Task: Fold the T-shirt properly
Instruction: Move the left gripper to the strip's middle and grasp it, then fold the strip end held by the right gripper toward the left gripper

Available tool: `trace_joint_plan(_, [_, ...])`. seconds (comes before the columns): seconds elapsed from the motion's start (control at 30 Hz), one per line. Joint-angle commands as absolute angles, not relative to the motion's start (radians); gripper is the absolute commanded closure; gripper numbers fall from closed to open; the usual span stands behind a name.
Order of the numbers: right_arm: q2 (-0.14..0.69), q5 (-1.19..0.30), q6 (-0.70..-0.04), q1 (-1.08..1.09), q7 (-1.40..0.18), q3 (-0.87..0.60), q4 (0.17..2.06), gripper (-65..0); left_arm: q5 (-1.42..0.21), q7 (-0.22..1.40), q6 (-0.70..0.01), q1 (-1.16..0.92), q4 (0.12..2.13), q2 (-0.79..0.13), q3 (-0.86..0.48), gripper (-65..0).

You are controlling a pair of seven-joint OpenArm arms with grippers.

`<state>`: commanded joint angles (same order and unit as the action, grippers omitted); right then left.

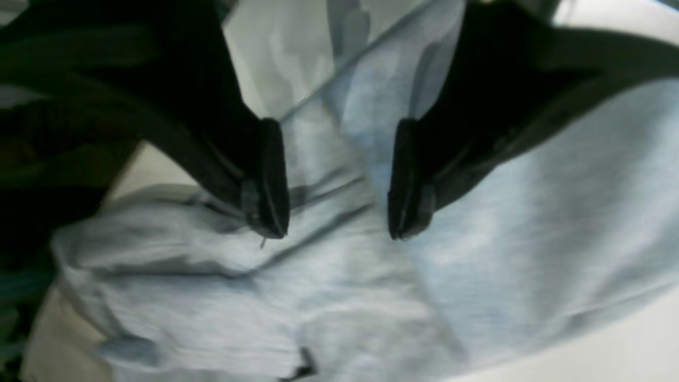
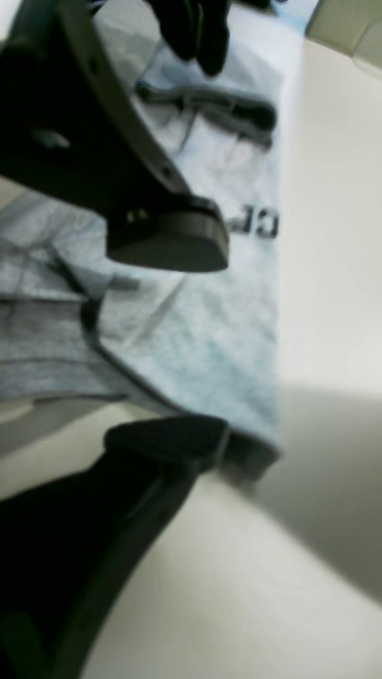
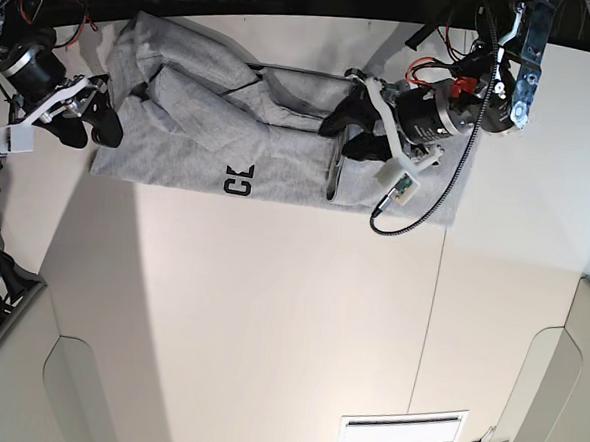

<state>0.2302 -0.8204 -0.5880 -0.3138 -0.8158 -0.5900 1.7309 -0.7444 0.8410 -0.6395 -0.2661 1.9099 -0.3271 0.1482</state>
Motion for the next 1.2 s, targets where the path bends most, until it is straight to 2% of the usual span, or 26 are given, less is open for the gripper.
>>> trace_joint_plan(0.37, [0.230,-0.838,-0.591,-0.314,-0.819,-0.582,1.544,-42.0,-0.723,0.834,-0.640,-0.266,1.910,-0.327,0.153,-33.6])
trace_joint_plan(0.8, [0.229,-0.862,-0.591,-0.314,-0.839,-0.422,1.539,-42.0,-0.716,0.832,-0.640,-0.266,1.910,-0.327,0.153,-33.6])
trace_joint_plan(0.97, [0.229,-0.861,-0.591,-0.313,-0.834,-0.406,1.539,-41.5,-0.717,0.834,-0.640,-0.266,1.910,-0.327,0.153,-33.6])
trace_joint_plan(1.0, [0.229,-0.861,-0.591,-0.313,-0.829,-0.406,1.539,-38.5,-0.717,0.834,-0.640,-0.266,1.910,-0.327,0.152,-33.6])
trace_joint_plan(1.03, [0.229,-0.860,-0.591,-0.313,-0.820,-0.406,1.539,-32.8,-0.717,0.834,-0.639,-0.266,1.910,-0.327,0.150,-33.6])
trace_joint_plan(1.17, [0.230,-0.858,-0.591,-0.311,-0.808,-0.406,1.539,-1.2,-0.717,0.835,-0.640,-0.266,1.910,-0.327,0.149,-33.6])
trace_joint_plan(1.2, [0.230,-0.855,-0.591,-0.311,-0.808,-0.406,1.539,0.0,-0.717,0.835,-0.639,-0.266,1.910,-0.327,0.146,-33.5])
